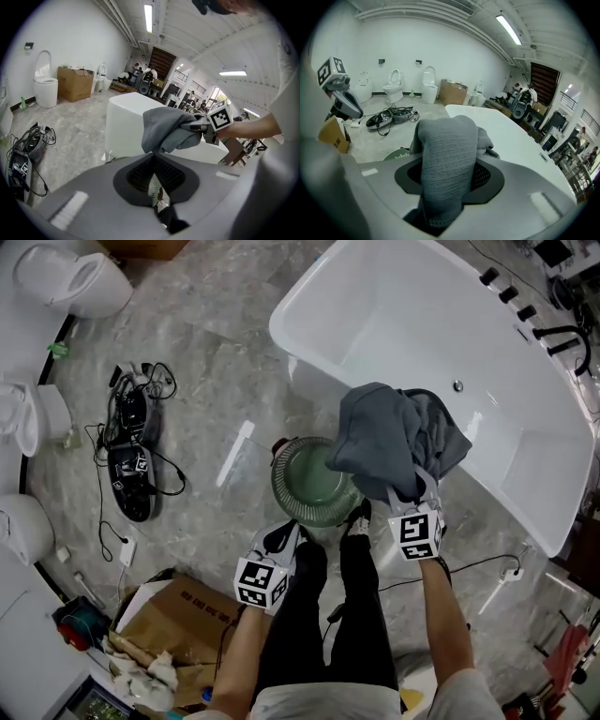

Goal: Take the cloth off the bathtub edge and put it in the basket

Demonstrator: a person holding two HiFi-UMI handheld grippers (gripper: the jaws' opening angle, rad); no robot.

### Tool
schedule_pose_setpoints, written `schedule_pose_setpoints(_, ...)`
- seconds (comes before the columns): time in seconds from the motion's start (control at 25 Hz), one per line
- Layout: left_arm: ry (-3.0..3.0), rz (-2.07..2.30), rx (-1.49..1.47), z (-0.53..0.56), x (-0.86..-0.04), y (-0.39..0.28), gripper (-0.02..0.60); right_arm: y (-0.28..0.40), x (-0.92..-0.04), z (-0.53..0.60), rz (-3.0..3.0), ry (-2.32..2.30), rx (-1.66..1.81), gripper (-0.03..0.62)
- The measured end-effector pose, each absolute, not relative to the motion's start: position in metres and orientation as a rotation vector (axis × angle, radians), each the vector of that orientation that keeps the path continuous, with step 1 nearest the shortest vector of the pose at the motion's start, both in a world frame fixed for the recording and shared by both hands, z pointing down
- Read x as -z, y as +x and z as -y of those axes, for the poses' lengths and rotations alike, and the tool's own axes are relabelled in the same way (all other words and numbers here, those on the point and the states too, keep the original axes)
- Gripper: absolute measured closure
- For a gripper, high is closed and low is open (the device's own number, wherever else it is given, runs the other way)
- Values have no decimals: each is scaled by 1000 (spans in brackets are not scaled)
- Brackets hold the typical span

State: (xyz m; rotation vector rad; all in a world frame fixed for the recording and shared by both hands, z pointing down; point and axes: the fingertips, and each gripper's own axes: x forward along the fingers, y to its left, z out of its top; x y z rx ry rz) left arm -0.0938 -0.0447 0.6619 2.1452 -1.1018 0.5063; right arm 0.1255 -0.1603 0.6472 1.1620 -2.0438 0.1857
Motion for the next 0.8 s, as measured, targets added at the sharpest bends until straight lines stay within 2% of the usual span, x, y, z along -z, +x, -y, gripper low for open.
schedule_pose_setpoints(0.8,2034,1246,-414,25,-671,-159,525,-37,-671,79,2253,884,-359,425)
